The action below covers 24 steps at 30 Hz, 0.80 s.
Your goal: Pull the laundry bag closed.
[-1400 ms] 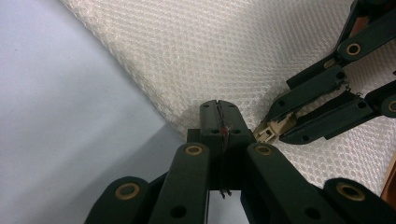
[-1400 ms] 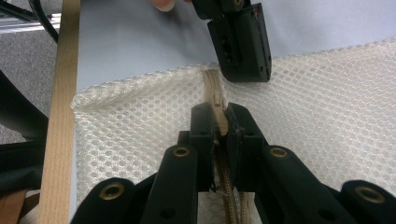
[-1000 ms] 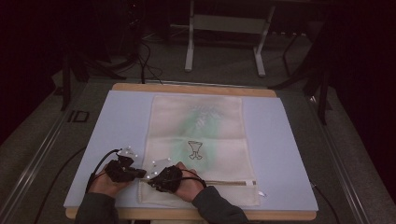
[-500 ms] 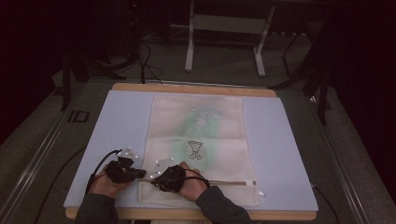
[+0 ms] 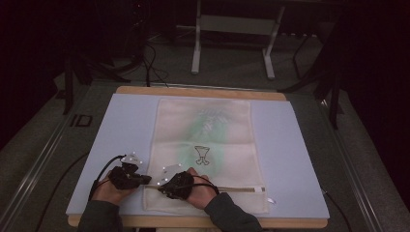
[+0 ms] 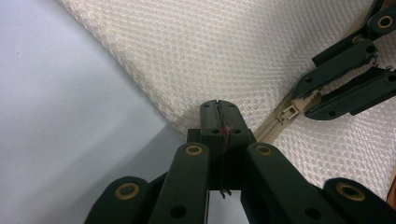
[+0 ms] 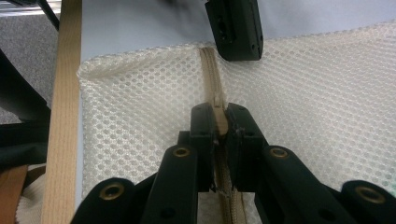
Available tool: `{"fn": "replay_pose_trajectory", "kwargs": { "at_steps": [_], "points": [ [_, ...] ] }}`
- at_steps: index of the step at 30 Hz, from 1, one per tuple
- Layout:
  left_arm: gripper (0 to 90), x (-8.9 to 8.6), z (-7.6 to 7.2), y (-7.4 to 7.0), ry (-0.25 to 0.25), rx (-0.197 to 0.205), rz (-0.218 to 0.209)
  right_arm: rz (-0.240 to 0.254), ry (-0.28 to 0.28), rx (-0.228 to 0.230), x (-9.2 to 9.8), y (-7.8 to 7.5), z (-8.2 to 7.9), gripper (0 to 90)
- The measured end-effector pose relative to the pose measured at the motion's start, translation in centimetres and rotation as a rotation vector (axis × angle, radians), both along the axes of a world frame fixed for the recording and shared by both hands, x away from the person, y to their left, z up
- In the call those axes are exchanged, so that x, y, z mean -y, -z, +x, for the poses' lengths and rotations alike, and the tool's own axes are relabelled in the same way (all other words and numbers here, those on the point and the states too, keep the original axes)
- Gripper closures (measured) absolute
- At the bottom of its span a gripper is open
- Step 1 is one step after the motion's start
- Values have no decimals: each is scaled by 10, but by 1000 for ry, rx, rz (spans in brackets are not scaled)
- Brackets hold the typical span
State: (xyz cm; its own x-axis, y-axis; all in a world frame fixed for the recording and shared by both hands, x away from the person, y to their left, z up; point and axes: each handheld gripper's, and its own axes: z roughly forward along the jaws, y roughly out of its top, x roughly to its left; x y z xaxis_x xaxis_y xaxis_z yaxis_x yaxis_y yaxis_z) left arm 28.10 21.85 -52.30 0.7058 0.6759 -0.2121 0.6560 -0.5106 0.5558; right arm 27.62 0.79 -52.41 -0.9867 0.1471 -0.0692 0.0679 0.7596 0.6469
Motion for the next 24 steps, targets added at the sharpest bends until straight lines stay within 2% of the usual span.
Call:
{"fn": "replay_pose_trajectory", "kwargs": {
  "at_steps": [24],
  "points": [
    [898,-1,0,0,-1,-5,-6,-17,-3,15,9,-4,-3,821]
  ]
}}
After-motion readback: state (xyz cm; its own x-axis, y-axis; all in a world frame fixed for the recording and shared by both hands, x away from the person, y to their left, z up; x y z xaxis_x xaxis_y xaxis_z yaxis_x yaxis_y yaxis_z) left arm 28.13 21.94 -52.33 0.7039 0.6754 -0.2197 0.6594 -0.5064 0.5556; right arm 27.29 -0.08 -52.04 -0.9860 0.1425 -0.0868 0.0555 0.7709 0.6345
